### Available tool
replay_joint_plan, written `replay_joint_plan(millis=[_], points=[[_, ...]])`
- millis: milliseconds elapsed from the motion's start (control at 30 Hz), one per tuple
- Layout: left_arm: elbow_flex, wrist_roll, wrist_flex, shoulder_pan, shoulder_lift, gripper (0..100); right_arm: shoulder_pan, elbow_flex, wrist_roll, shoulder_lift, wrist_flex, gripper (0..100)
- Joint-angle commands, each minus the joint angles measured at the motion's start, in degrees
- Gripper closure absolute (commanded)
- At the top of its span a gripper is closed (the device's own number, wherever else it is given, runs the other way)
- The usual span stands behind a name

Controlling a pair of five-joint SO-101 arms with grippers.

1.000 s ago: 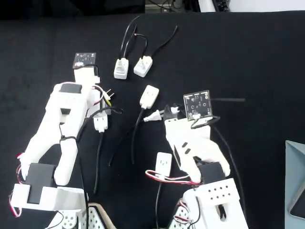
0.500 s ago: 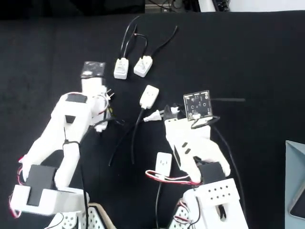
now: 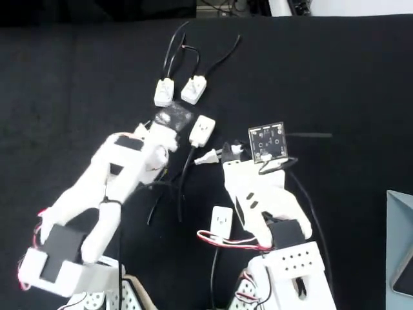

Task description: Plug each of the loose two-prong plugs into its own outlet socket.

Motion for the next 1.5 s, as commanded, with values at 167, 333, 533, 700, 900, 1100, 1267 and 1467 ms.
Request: replay_joint_plan(millis=[167,333,533,700,900,1100,1267,1467], points=[[-3.6,-0.6,0.3,-9.2,-1.0,80,0.1,-2.0,0.7,0.0,0.1,98.5],[-3.0,-0.5,0.4,-9.5,-2.9,77,0.1,-2.0,0.7,0.0,0.1,98.5],[-6.1,2.3,8.1,-11.1,-11.8,72,0.1,-2.0,0.7,0.0,0.1,98.5],[-6.8,0.6,8.3,-15.2,-13.9,70,0.1,-2.0,0.7,0.0,0.1,98.5],[-8.7,-3.0,5.7,-16.5,-3.5,70,0.1,-2.0,0.8,0.0,0.1,98.5],[-16.7,-2.7,6.0,-18.0,8.4,72,0.1,-1.3,2.0,0.0,-0.3,98.5],[-17.4,-2.8,6.0,-15.9,11.5,84,0.1,-1.3,2.0,0.0,-0.3,98.5],[-17.3,-2.7,11.8,-10.3,11.4,91,0.1,-1.3,2.0,0.0,-0.3,98.5]])
